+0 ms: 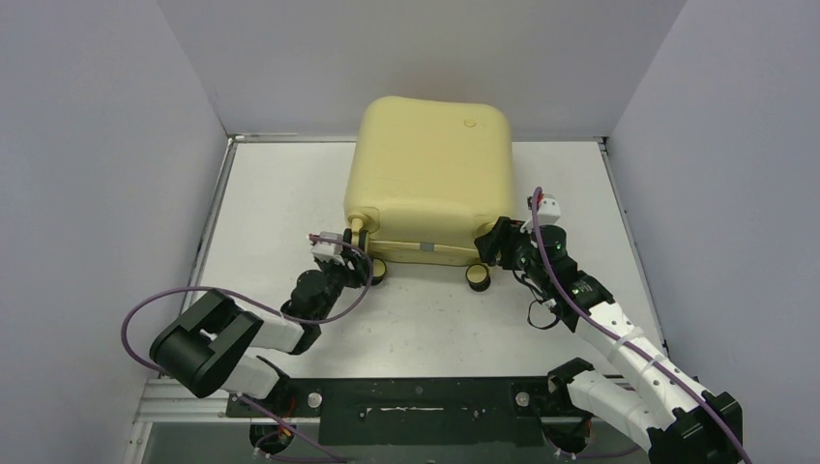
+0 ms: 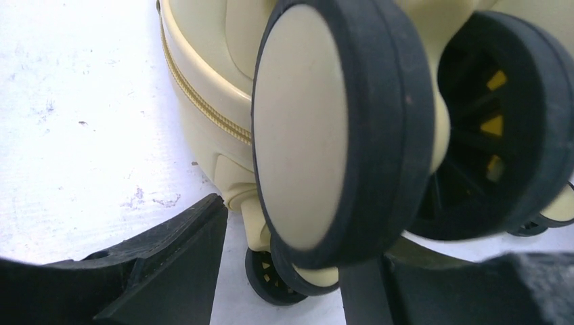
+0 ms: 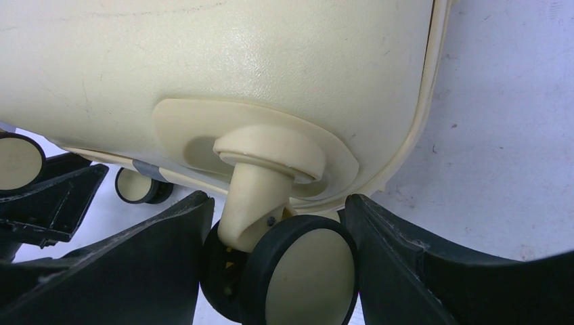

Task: Pack the luggage
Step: Zip the luggage at the center of the board.

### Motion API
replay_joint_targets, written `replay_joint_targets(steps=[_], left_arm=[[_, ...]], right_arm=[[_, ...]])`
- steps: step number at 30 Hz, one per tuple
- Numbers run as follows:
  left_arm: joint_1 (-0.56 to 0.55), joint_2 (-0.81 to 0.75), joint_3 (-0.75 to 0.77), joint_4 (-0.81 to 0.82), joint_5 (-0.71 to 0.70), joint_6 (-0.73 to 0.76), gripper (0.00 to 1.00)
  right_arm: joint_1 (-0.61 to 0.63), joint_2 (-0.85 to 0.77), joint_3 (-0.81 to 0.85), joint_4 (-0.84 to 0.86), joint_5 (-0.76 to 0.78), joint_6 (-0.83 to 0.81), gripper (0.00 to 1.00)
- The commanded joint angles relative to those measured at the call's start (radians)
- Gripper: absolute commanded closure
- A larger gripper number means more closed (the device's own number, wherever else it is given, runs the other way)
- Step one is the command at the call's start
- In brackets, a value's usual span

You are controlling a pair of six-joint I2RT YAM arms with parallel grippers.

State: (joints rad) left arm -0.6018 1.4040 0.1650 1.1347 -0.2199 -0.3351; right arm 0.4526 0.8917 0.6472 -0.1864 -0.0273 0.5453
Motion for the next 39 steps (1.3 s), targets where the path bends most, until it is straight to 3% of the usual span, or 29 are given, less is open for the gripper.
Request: replay_joint_targets(steps=[1, 5, 8, 13, 16, 29, 39], left_arm=[[-0.002, 0.058, 0.052, 0.150, -0.038, 0.009, 0.47], [-0.004, 0.088, 0.082, 0.179, -0.010, 0.001, 0.53], [-0.006, 0.103, 0.102, 0.180, 0.004, -0.001, 0.64], [-0.006, 0.109, 0.120, 0.167, 0.008, 0.006, 0.82], [-0.006, 0.103, 0.113, 0.167, 0.007, 0.013, 1.00], [-0.009, 0.014, 0.040, 0.090, -0.002, 0.064, 1.00], [-0.078, -0.077, 0.021, 0.028, 0.033, 0.135, 1.00]], right_arm=[[0.006, -0.028, -0.003, 0.106, -0.031, 0.026, 1.00], [0.009, -0.030, -0.007, 0.106, -0.036, 0.031, 1.00], [0.009, -0.028, -0.010, 0.111, -0.039, 0.034, 1.00], [0.009, -0.030, -0.014, 0.111, -0.041, 0.034, 1.00], [0.009, -0.031, -0.015, 0.112, -0.042, 0.033, 1.00], [0.009, -0.039, -0.014, 0.107, -0.029, 0.026, 1.00], [0.009, -0.024, -0.009, 0.113, -0.025, 0.034, 1.00]])
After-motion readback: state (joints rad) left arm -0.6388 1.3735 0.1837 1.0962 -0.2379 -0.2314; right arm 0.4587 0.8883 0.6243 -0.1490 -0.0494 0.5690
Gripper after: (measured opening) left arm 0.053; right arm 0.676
